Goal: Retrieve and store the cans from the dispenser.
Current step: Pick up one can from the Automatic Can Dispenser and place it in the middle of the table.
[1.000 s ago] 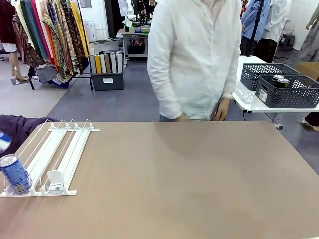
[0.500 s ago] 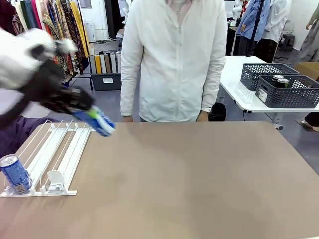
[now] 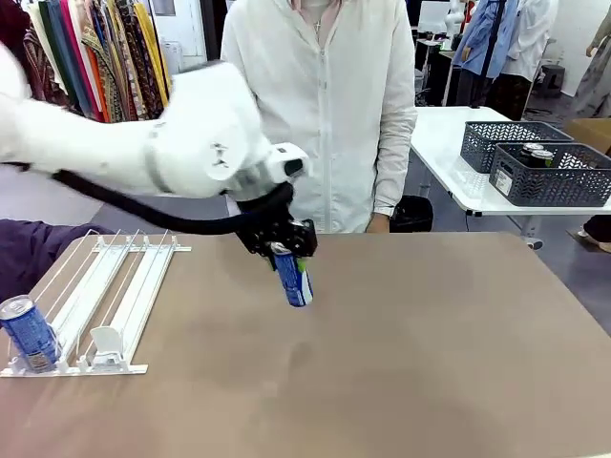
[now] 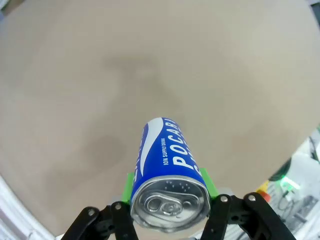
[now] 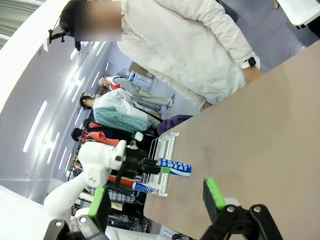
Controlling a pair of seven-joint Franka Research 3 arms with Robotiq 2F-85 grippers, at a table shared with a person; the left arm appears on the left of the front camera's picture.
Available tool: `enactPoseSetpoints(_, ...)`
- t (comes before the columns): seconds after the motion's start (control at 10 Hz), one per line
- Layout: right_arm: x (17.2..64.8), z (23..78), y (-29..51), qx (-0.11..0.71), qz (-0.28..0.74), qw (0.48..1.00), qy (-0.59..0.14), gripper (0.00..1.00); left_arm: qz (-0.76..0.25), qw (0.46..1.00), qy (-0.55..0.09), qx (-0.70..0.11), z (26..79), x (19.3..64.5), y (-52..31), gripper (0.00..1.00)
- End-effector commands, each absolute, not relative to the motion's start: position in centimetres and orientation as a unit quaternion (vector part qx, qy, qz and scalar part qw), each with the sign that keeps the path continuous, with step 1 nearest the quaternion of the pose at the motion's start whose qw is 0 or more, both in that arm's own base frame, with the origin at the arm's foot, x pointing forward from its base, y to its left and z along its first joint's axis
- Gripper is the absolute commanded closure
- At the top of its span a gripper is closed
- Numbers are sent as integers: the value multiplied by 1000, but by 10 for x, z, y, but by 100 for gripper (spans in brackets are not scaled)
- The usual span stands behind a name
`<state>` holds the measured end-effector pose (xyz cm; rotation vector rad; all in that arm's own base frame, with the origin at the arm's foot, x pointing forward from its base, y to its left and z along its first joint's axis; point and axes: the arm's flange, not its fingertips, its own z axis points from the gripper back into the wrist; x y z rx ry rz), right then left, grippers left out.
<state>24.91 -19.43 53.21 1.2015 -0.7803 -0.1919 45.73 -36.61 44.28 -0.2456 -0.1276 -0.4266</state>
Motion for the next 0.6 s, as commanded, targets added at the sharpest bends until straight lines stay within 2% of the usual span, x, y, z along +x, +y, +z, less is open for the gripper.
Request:
enactPoseSetpoints(0.0, 252, 535, -194, 555, -83, 740, -371, 0, -207, 976, -11, -73, 442, 481, -407, 100)
enactPoseSetpoints(0.5, 252, 535, -194, 555, -83, 740, -371, 0, -216, 976, -5, -36, 407, 493, -430, 100)
